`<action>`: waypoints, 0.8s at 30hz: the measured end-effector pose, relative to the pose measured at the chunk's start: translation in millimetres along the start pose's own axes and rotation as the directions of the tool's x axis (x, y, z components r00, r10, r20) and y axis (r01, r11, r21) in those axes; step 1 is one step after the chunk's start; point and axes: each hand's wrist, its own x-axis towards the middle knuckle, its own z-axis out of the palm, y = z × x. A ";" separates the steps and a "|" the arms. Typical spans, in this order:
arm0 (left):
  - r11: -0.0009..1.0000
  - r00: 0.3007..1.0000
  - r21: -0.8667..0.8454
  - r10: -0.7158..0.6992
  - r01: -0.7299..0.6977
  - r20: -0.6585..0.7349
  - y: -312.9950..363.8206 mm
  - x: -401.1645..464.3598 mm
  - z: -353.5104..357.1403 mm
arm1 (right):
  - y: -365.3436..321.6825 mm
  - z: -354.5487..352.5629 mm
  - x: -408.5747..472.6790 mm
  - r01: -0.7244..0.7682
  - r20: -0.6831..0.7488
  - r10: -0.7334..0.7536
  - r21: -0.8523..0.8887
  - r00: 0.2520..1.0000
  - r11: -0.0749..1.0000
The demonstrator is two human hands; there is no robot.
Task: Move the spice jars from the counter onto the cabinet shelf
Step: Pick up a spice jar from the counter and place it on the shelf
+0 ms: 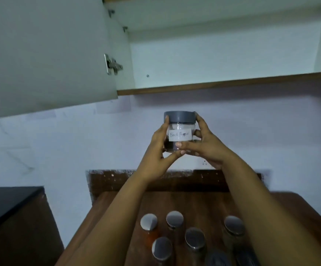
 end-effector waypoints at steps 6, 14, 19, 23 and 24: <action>0.990 0.982 0.030 0.139 -0.137 -0.131 21.0 63.7 -36.5 | -62.5 -1.4 49.7 0.201 -0.022 -0.203 -0.060 0.979 0.978; 0.977 0.964 0.035 0.214 -0.211 -0.155 24.5 135.9 -77.9 | -112.8 -3.8 114.9 0.310 -0.009 -0.318 -0.199 0.948 0.930; 0.964 0.944 0.077 0.266 -0.255 -0.194 8.8 181.0 -95.7 | -134.6 -1.5 156.4 0.304 -0.004 -0.320 -0.305 0.947 0.902; 0.976 0.962 0.046 0.218 -0.213 -0.165 -25.1 199.6 -97.1 | -135.7 1.4 185.0 0.219 0.018 -0.243 -0.498 0.970 0.839; 0.978 0.963 0.084 0.204 -0.192 -0.176 -36.5 201.4 -94.3 | -133.1 1.8 192.5 0.186 0.029 -0.205 -0.554 0.978 0.812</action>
